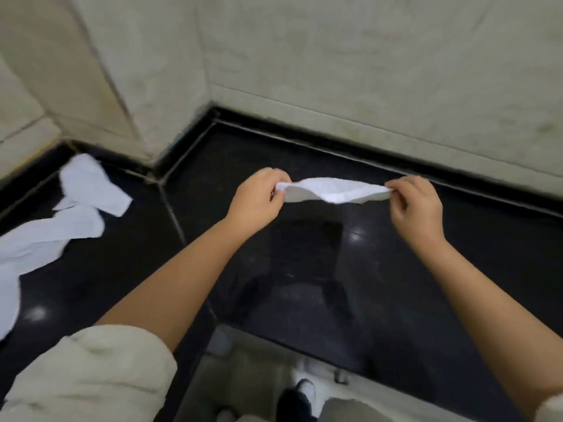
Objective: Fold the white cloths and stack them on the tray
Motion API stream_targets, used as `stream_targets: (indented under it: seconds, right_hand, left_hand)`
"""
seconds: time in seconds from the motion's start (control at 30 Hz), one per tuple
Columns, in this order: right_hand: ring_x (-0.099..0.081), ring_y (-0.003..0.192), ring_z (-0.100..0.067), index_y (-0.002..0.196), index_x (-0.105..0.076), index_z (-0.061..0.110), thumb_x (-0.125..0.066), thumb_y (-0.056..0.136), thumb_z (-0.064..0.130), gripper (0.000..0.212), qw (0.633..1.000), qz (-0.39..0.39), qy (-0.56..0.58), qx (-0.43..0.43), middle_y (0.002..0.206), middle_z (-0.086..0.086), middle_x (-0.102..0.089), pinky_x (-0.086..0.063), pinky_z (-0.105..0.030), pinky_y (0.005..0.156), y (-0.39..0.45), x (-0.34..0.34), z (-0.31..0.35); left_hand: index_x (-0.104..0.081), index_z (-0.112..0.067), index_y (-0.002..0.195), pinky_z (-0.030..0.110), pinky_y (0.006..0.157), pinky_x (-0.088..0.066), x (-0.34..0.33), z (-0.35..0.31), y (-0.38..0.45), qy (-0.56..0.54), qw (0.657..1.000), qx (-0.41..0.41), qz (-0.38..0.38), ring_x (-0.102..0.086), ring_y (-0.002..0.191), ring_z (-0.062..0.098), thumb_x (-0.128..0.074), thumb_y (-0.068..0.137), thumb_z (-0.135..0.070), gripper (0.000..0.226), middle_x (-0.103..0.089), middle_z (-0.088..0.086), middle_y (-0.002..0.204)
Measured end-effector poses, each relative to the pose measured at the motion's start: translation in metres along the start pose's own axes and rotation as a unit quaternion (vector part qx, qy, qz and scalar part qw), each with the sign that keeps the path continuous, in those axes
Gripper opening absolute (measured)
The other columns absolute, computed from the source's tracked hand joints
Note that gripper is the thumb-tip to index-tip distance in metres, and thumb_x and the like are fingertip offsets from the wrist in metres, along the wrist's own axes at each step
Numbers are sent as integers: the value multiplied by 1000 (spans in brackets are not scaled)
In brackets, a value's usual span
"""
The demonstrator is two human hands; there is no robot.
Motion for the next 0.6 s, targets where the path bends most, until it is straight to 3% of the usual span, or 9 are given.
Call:
stream_targets:
  seconds: [0.1, 0.17, 0.27, 0.33, 0.4, 0.43, 0.47, 0.53, 0.6]
  right_hand:
    - [-65, 69, -37, 80, -69, -5, -52, 74, -9, 18, 986, 168, -12, -4, 76, -22, -67, -45, -31, 71, -54, 20, -49]
    - [-67, 79, -37, 83, -70, -4, -60, 72, -13, 18, 939, 341, 10, -49, 82, -22, -69, -47, -29, 74, -92, 24, -66]
    - [-65, 92, -23, 95, -71, 2, -59, 80, -4, 20, 830, 537, 34, -145, 96, -11, -70, -36, -12, 73, -141, 27, -71]
    - [-62, 79, -12, 89, -71, 11, -56, 83, 0, 20, 738, 635, 74, -214, 85, -1, -66, -39, -10, 70, -162, 28, -75]
    - [-58, 67, -8, 75, -66, 20, -54, 85, 0, 24, 661, 680, 134, -289, 76, 3, -60, -46, -13, 62, -168, 31, -75]
    - [-57, 65, -8, 75, -64, 19, -53, 85, 1, 24, 653, 674, 143, -315, 76, 2, -59, -48, -13, 59, -168, 31, -77]
    - [-56, 63, -8, 78, -65, 16, -53, 86, 1, 21, 669, 650, 138, -333, 78, 0, -60, -47, -12, 57, -165, 31, -79]
    - [-55, 67, -10, 87, -68, 10, -55, 84, 0, 17, 748, 557, 101, -346, 85, -5, -63, -42, -9, 55, -156, 26, -86]
    - [-57, 82, -13, 94, -70, 5, -56, 84, 2, 18, 817, 452, 55, -353, 95, -7, -66, -41, -16, 66, -145, 20, -92]
  left_hand:
    - [-67, -4, 101, 29, 79, -42, -50, -1, -12, 55, 982, -48, 173, -60, 94, 26, -53, 90, -8, 18, -67, 12, 99]
    - [-69, -9, 104, 32, 86, -46, -79, 5, -25, 114, 944, -50, 307, -61, 101, 26, -54, 90, -13, 20, -68, 9, 106]
    - [-68, -13, 103, 35, 88, -47, -110, 6, -46, 145, 870, -26, 471, -61, 96, 21, -52, 92, -19, 20, -68, 5, 106]
    - [-65, -6, 99, 30, 82, -44, -123, 4, -59, 128, 804, 2, 580, -57, 88, 17, -46, 96, -22, 25, -66, 10, 104]
    - [-60, -6, 101, 26, 78, -43, -130, 4, -65, 89, 739, 77, 664, -55, 87, 12, -37, 100, -23, 28, -64, 8, 103]
    - [-58, -7, 107, 24, 76, -44, -131, 5, -64, 64, 724, 125, 675, -56, 89, 11, -34, 101, -23, 30, -62, 4, 102]
    - [-56, -7, 111, 22, 74, -44, -133, 6, -60, 42, 728, 158, 665, -57, 88, 11, -32, 101, -23, 30, -60, 1, 99]
    - [-59, -8, 93, 19, 66, -42, -140, 11, -46, 31, 790, 157, 592, -55, 75, 8, -37, 100, -21, 26, -56, -3, 83]
    - [-57, -11, 73, 20, 62, -39, -147, 14, -32, 49, 866, 120, 484, -48, 65, 8, -45, 97, -19, 28, -49, -4, 69]
Point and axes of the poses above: each hand's wrist, its own y-axis towards the middle knuckle, its own x-axis out of the back of the hand, z = x × y, the point moved 2 cm from there along y, towards the middle knuckle
